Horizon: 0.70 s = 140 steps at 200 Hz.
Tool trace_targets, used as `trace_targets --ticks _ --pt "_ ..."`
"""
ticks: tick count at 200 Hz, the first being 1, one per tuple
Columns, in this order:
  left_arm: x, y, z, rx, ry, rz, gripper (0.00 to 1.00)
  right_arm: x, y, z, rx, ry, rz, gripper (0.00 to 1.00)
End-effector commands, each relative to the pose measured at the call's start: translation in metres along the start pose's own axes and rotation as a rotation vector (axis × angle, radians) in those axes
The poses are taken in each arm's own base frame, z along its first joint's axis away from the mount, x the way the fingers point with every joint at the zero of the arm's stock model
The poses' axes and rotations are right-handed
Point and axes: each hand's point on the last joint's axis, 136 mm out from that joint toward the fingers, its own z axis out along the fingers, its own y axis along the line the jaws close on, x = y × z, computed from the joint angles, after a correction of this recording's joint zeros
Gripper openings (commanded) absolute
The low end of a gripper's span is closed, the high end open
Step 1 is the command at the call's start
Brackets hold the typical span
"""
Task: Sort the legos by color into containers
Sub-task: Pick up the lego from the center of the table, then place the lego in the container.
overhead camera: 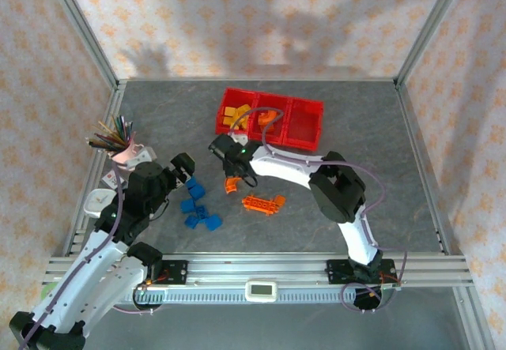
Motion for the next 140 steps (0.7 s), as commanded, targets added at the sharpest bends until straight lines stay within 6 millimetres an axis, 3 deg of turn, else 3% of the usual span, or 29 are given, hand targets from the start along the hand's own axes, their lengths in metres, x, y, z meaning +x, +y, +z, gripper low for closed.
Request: trace_targets --ticks 1,37,83,113,140 --pt "-0.016 -0.025 -0.002 0.07 -0.027 0.012 0.99 -0.057 -0.028 -0.029 0.019 -0.106 0.053 0.16" --pt "-0.016 -0.044 0.012 0.116 -0.002 0.022 0.99 -0.124 -0.075 -0.032 0.06 -0.195 0.136 0.16" --pt "-0.012 -0.071 0.037 0.169 0.049 0.032 0.99 -0.19 -0.129 -0.019 0.128 -0.296 0.204 0.16" --pt "-0.015 -0.082 0.051 0.172 0.057 0.052 0.99 -0.224 -0.148 0.001 0.151 -0.329 0.216 0.16" --pt "-0.016 -0.091 0.06 0.177 0.07 0.061 0.99 -0.242 -0.149 0.014 0.135 -0.345 0.206 0.23"
